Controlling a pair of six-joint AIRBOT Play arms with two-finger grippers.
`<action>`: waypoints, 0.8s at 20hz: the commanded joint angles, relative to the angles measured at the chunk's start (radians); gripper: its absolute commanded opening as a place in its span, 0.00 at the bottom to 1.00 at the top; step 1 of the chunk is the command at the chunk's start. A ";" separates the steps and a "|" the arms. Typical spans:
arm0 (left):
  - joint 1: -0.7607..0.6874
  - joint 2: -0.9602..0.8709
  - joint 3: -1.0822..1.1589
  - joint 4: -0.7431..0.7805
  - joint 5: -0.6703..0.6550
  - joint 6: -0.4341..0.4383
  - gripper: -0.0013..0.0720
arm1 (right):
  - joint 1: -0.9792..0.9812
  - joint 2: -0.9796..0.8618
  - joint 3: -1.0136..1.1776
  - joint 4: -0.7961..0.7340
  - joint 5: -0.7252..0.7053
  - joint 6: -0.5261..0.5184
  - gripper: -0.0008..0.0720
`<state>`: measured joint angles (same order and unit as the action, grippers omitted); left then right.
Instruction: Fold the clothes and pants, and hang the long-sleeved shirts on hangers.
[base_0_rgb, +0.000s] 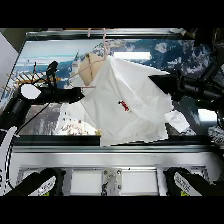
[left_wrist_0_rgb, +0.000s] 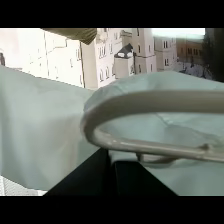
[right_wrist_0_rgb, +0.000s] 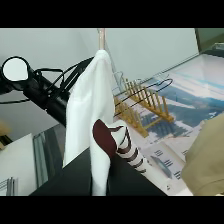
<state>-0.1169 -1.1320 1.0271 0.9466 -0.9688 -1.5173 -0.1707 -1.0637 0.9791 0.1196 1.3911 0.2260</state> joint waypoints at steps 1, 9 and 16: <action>-0.017 -0.001 0.001 -0.007 0.003 0.002 0.04 | 0.006 0.003 0.001 0.043 0.004 0.007 0.03; 0.043 0.000 0.001 0.003 -0.006 0.002 0.04 | 0.014 0.014 0.001 0.030 0.013 0.015 0.03; 0.123 0.000 0.001 0.002 -0.054 0.004 0.05 | 0.014 0.021 0.001 -0.058 -0.019 0.014 0.03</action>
<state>-0.0208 -1.1320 1.0275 0.9474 -1.0012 -1.5135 -0.1566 -1.0439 0.9791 0.0978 1.3964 0.2398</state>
